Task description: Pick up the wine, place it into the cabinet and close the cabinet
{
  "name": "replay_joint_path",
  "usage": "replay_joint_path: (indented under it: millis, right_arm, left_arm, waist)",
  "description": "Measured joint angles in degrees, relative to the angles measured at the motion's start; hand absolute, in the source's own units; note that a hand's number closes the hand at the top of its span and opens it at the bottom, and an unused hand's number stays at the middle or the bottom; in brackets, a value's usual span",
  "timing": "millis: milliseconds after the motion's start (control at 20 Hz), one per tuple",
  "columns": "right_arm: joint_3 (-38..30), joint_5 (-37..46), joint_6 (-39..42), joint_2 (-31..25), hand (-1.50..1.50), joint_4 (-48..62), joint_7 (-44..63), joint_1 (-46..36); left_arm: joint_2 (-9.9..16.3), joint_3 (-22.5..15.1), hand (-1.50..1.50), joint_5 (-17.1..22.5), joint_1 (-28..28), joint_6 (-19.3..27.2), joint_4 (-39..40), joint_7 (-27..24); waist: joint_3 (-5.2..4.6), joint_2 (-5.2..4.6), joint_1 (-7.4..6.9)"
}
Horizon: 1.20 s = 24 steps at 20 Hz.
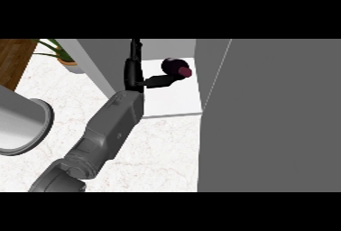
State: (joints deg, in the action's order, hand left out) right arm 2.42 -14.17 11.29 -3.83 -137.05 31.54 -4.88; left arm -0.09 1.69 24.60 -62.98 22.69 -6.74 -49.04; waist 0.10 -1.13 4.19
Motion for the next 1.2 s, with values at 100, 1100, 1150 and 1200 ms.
replay_joint_path:
  millis: [100, 1100, 1150, 1200]
  right_arm:
    - [-0.4, 0.0, -0.4, -0.2, -1.50, 0.0, 0.4, -0.8]
    - [1.4, 0.2, -2.4, -0.2, -1.50, -0.3, 3.2, -2.2]
    - [1.6, 0.3, -2.8, 0.0, -1.50, -0.3, 3.3, -2.4]
    - [1.5, 0.3, -2.7, -0.1, -1.50, -0.3, 3.3, -2.0]
  left_arm:
    - [0.0, -0.2, -1.50, 0.1, 0.0, -0.7, 0.0, 0.0]
    - [0.1, -9.8, -1.50, 12.2, 7.5, -4.3, -8.6, -0.2]
    - [0.1, -11.3, -1.50, 13.4, 8.7, -3.7, -10.2, 0.4]
    - [0.1, -13.1, -1.50, 14.5, 10.4, -3.2, -12.3, 0.8]
  waist:
    - [-0.04, 0.02, -0.04]
    - [-0.06, 1.09, -0.02]
    - [-0.07, 1.15, -0.34]
    - [-0.09, 1.24, -0.67]
